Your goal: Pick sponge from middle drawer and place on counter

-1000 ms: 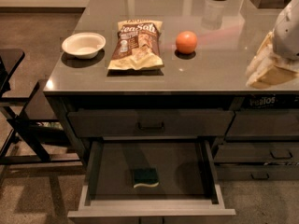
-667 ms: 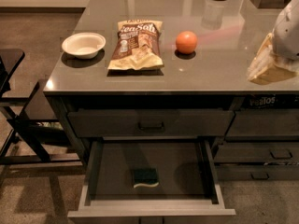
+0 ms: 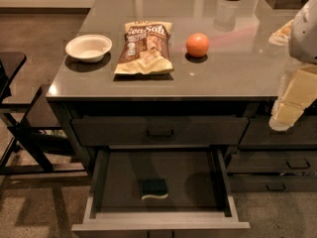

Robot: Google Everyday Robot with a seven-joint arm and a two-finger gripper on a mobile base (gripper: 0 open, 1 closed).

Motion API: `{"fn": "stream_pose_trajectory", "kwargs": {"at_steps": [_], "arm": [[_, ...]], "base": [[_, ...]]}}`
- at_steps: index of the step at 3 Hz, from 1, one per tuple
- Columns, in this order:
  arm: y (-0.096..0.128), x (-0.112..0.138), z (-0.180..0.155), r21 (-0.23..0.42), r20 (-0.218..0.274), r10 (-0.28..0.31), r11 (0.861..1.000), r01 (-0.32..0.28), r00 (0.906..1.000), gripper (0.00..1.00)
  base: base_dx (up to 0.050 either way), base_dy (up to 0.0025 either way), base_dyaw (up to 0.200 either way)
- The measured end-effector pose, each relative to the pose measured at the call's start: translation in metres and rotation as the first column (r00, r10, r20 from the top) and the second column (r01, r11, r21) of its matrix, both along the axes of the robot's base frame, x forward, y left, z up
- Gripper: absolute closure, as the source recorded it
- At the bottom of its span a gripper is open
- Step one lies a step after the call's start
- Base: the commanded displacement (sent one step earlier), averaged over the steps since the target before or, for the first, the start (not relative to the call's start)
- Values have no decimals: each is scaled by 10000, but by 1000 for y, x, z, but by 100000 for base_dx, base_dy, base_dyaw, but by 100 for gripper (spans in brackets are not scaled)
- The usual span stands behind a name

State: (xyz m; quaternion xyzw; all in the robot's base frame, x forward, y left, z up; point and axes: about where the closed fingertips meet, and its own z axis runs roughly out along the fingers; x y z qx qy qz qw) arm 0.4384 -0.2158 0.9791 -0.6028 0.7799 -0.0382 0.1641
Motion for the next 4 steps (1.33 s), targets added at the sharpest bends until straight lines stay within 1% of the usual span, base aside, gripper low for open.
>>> {"fn": "stream_pose_trajectory", "kwargs": {"at_steps": [1,2,3,4], "arm": [[11,-7,-29,114,-136,6,9999,-4,9999,0],[34,-12,-91,376,-473,48,9993,-30,9989,0],[55,-18,-150,338,-1162,137,9994,-98,9931,0],[55,-18,-149,341,-1148,136,9994,-97,9933,0]], "base": [[0,0,0],[0,0,0],[0,0,0],[0,0,0]]}}
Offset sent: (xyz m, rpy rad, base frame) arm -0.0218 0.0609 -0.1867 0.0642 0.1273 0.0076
